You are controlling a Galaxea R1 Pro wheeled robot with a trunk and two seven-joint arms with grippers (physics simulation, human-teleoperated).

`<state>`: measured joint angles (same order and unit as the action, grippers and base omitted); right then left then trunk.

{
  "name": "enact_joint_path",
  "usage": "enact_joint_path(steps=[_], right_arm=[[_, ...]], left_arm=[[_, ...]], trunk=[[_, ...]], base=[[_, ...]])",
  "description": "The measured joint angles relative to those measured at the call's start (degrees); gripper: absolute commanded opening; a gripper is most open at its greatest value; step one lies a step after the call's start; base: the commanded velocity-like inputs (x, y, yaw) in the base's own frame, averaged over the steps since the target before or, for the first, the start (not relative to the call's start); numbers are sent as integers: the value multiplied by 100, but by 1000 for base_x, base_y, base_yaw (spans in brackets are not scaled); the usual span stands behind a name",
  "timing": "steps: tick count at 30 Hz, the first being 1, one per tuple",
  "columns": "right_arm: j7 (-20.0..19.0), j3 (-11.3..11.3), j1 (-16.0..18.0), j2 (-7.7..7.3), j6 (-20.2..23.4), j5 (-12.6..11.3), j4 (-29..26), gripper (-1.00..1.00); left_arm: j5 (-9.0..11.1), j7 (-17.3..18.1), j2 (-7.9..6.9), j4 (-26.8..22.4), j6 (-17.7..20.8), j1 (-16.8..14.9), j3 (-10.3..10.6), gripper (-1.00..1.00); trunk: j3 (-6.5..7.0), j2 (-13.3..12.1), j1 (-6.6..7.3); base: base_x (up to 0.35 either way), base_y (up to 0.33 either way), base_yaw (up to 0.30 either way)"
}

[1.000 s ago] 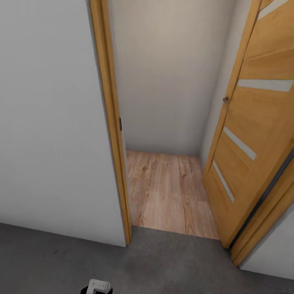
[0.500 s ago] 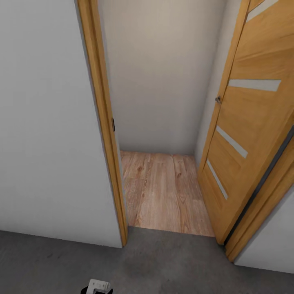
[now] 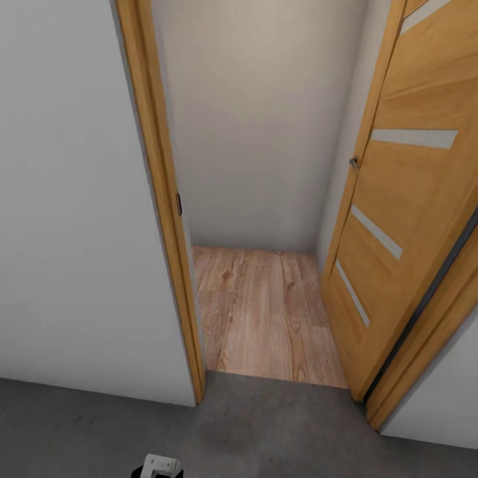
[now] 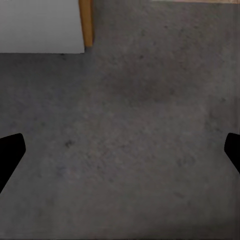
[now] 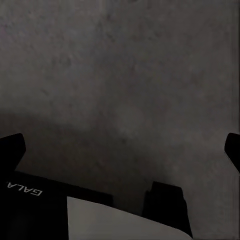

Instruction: Move the two storage containers from the living room to the garage. In the garage, place one container on the floor and stack the other container on top of it (either order is fine).

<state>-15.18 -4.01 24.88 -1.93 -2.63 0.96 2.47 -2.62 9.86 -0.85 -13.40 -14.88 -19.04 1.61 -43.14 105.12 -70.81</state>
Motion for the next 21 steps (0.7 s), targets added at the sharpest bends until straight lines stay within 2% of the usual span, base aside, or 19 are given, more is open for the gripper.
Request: enact_joint_path(steps=[21], right_arm=[[9,-7,0,95,-8,-6,-1,100]], left_arm=[[8,-16,43,0,15,0,0,100]], trunk=[[0,0,-1]], base=[[4,-3,0]])
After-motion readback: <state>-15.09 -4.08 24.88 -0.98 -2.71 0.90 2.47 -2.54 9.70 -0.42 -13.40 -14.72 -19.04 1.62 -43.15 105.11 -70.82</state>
